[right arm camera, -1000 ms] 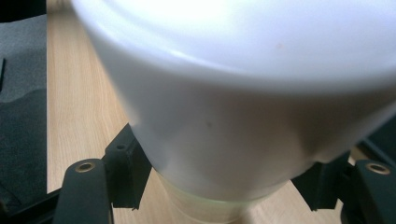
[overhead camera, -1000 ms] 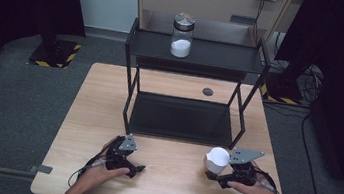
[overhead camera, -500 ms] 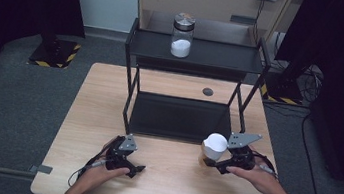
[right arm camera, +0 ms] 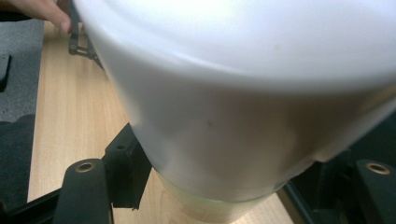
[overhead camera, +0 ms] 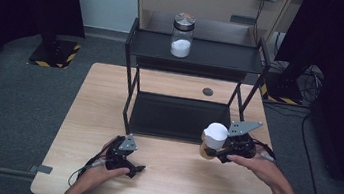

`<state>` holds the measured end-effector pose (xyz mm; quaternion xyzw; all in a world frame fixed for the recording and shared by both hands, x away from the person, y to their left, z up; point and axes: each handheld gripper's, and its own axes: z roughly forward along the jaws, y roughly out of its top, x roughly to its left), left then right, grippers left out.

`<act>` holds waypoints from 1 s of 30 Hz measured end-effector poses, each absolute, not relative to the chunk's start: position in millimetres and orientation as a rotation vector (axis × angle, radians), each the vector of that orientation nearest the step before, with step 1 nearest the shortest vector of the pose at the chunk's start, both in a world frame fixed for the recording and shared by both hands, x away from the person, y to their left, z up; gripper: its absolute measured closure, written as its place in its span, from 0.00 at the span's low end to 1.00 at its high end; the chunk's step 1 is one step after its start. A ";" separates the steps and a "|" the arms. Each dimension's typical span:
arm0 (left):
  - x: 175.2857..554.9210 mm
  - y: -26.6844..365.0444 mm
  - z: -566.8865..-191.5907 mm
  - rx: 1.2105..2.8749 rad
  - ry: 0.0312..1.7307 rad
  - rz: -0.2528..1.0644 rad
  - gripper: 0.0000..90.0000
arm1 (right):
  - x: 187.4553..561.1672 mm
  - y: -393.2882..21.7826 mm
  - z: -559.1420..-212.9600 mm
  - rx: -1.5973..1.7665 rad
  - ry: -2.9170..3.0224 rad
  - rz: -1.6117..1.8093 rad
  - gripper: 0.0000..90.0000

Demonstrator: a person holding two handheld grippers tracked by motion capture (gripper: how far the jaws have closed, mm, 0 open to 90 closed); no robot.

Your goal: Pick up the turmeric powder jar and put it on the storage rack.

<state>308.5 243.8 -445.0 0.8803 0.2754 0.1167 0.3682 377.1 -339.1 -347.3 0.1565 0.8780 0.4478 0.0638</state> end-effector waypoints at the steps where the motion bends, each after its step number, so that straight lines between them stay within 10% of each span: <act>1: 308.6 243.8 -445.0 2.261 0.707 0.300 0.00 | 378.6 -338.5 -345.4 0.471 2.653 1.350 0.35; 30: 312.3 245.0 -445.0 2.266 0.685 0.289 0.00 | 421.2 -315.9 -305.5 0.434 2.665 1.344 0.35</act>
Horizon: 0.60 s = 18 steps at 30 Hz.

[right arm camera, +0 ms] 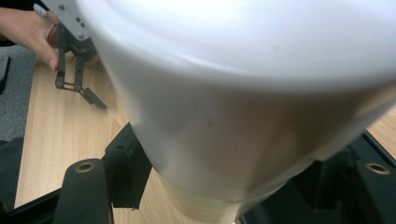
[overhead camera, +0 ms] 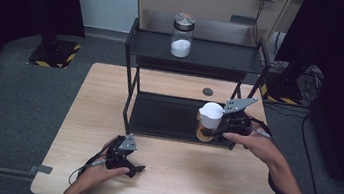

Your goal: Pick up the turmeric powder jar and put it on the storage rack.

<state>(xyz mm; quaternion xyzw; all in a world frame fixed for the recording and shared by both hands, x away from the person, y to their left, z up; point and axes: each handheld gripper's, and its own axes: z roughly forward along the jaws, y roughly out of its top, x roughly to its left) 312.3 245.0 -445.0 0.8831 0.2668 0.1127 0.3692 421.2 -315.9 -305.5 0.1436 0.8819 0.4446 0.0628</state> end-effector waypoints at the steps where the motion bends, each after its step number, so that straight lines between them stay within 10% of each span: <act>1: 312.4 245.1 -444.9 2.267 0.684 0.289 0.00 | 422.3 -315.4 -304.3 0.437 2.665 1.344 0.35; 18: 314.1 245.6 -444.7 2.271 0.673 0.285 0.00 | 438.6 -316.2 -273.8 0.451 2.662 1.342 0.35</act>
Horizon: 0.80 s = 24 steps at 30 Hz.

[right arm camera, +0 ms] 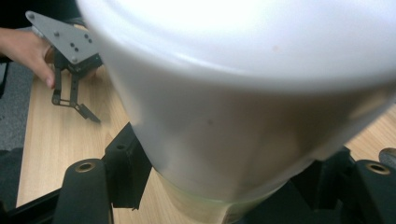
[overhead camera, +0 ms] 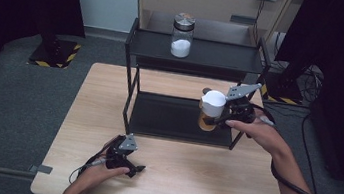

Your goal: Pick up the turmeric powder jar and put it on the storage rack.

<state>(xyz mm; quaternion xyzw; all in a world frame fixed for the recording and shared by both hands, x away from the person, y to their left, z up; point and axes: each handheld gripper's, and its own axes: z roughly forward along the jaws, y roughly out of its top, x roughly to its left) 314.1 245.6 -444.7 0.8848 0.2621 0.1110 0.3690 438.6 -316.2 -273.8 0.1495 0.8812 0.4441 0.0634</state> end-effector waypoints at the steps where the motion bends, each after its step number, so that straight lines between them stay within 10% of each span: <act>1: 314.1 245.6 -444.7 2.271 0.673 0.285 0.00 | 438.9 -317.2 -272.1 0.449 2.659 1.345 0.35; 24: 313.8 245.5 -445.2 2.267 0.676 0.285 0.00 | 439.5 -325.0 -203.1 0.424 2.669 1.346 0.35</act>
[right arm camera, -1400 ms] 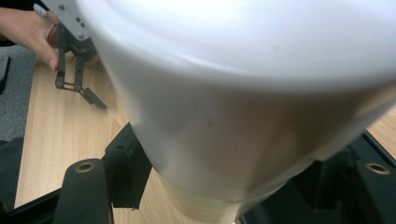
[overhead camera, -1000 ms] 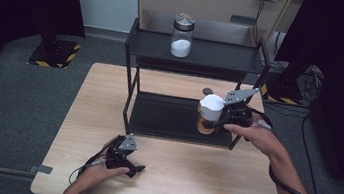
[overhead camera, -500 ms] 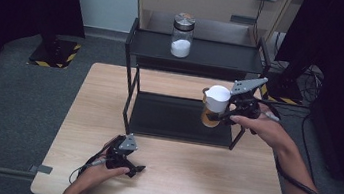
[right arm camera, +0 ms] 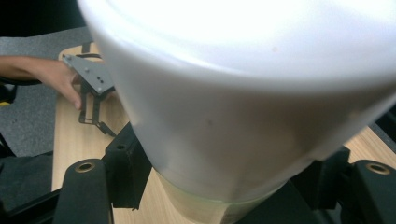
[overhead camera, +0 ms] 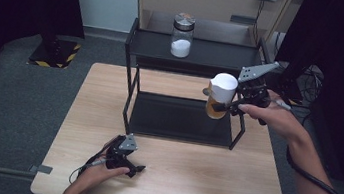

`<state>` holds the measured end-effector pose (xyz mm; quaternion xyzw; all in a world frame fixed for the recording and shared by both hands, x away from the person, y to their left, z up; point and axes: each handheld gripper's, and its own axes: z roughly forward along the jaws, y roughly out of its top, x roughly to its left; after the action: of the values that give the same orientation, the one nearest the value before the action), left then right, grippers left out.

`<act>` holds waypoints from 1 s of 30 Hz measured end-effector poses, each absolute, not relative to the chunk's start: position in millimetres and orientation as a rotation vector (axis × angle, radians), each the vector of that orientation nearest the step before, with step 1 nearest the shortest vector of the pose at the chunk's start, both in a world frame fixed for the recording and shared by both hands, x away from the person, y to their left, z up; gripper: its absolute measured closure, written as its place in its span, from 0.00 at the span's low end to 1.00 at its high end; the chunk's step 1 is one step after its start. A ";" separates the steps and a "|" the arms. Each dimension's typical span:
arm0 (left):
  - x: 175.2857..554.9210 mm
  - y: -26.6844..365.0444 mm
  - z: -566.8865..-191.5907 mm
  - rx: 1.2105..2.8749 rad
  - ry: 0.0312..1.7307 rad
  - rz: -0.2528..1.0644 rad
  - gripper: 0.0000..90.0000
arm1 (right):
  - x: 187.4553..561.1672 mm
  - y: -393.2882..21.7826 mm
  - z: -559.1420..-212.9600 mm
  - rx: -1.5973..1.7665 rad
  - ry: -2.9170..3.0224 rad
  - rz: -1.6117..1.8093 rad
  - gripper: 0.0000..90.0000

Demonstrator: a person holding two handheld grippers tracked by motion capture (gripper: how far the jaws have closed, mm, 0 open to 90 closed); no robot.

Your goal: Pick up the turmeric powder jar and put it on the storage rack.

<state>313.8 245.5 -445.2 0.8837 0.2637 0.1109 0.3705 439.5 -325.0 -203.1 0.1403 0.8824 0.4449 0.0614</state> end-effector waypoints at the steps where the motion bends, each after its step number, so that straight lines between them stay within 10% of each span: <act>1: 313.8 245.5 -445.2 2.267 0.677 0.284 0.00 | 440.0 -325.1 -200.2 0.425 2.672 1.348 0.35; 30: 314.2 245.5 -444.5 2.273 0.673 0.285 0.00 | 446.3 -319.3 -132.7 0.419 2.703 1.322 0.35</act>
<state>314.2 245.5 -444.5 0.8851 0.2620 0.1109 0.3683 446.3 -319.3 -132.7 0.1376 0.8887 0.4344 0.0517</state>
